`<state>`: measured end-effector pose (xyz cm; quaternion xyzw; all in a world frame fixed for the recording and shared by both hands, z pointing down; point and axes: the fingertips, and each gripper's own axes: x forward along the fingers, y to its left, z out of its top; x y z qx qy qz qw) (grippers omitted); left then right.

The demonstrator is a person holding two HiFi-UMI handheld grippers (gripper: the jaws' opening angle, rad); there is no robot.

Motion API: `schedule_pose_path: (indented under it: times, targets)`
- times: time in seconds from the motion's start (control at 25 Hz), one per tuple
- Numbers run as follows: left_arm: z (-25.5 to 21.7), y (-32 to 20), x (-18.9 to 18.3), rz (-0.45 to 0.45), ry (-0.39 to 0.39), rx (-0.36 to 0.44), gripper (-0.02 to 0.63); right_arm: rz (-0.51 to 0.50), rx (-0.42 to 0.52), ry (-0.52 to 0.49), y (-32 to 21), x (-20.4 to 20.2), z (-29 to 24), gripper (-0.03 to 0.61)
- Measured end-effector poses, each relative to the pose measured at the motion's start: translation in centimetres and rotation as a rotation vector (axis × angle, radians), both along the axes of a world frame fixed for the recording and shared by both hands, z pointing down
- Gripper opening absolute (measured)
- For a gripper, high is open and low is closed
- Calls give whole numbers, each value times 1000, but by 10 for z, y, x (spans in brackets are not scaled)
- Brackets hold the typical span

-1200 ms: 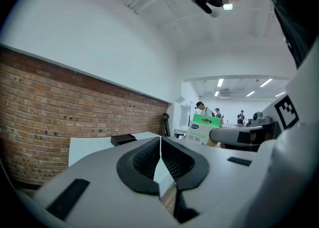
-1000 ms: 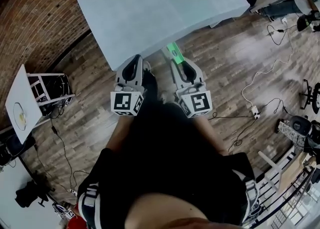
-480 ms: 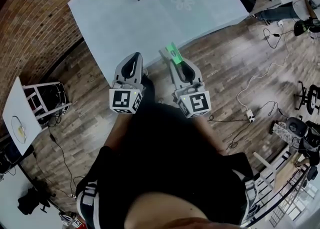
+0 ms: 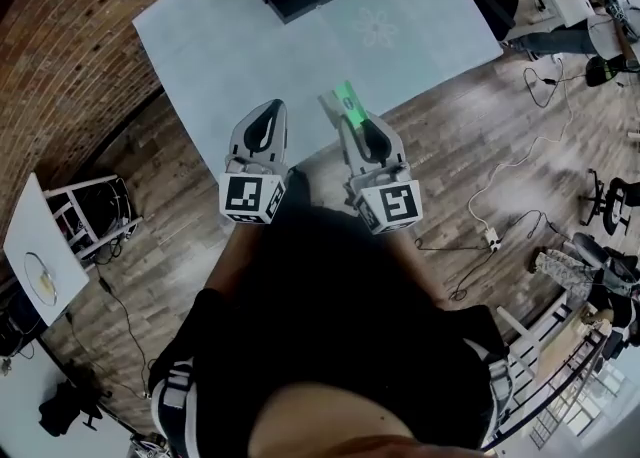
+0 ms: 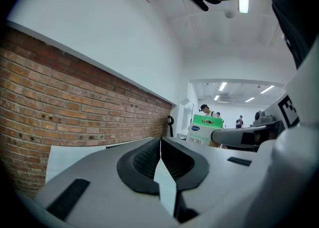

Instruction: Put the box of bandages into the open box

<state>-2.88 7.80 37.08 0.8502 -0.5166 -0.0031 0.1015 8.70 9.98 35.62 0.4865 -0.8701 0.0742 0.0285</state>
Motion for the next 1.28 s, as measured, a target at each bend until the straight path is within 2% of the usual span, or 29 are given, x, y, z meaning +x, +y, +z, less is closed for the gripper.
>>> schedule_pose_path:
  times: [0.4,0.68,0.92,1.28]
  targets:
    - [11,-55,-42,-10,14,-21,37,-35,-20,12,-66,-49,8,107]
    - [15,-75,-58,-42,40,-32,35,-58,-38,17,-90,-67,10,107]
    - [20,-93,-60,-66,34,-37,36,-88,-50,27,-117,-68,19,107]
    - [35,-135,-48,-171,28,-67,35,-166,-81,13,-164,-50,34,107]
